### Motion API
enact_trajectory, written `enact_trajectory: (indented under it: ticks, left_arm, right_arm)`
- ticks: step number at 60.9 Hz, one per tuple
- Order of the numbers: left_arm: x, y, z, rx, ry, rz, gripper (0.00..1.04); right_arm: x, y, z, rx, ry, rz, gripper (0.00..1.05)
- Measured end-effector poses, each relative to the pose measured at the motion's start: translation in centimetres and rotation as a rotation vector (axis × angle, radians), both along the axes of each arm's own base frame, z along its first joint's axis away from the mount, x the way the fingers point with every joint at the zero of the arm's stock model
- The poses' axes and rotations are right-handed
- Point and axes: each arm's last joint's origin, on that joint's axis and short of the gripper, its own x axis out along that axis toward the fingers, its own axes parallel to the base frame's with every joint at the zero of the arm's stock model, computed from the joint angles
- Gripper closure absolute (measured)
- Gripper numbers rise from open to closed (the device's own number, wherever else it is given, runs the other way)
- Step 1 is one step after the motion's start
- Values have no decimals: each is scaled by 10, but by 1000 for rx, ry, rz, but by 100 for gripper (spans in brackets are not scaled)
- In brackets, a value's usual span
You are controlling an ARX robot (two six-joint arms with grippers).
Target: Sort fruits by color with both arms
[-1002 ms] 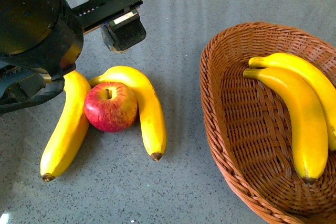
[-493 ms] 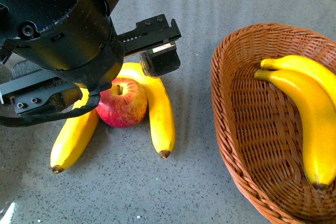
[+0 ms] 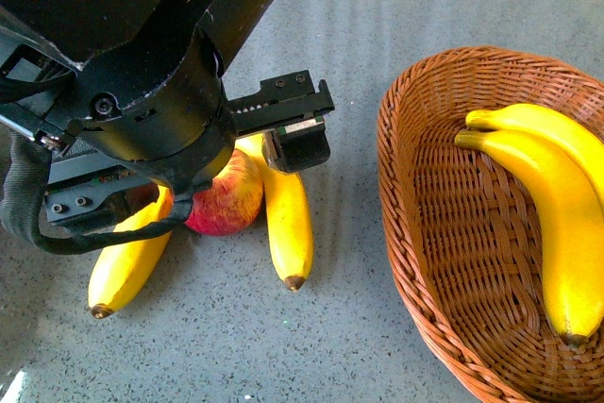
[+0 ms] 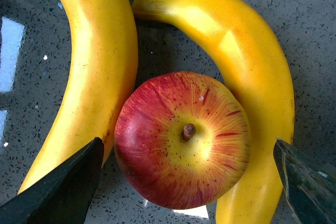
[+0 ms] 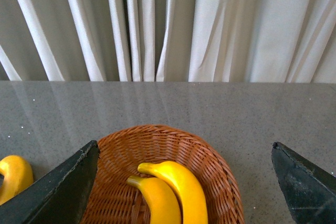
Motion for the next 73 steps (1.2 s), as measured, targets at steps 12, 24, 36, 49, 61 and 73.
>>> enact_trajectory:
  ticks: [12, 24, 36, 49, 61, 73]
  left_arm:
    - [2, -2, -3, 4, 5, -10, 9]
    - [5, -3, -11, 18, 22, -14, 9]
    - [5, -3, -14, 23, 29, -15, 9]
    - [5, -3, -14, 24, 28, -14, 32]
    - [6, -3, -9, -10, 25, -18, 34]
    - [9, 7, 21, -101, -34, 16, 35]
  right_arm:
    - [0, 0, 0, 0, 0, 0, 9]
    - [0, 0, 0, 0, 0, 0, 9]
    - [0, 0, 0, 0, 0, 0, 9]
    - [0, 0, 0, 0, 0, 0, 9]
    - [0, 0, 0, 0, 0, 0, 9]
    - [0, 0, 0, 0, 0, 0, 9]
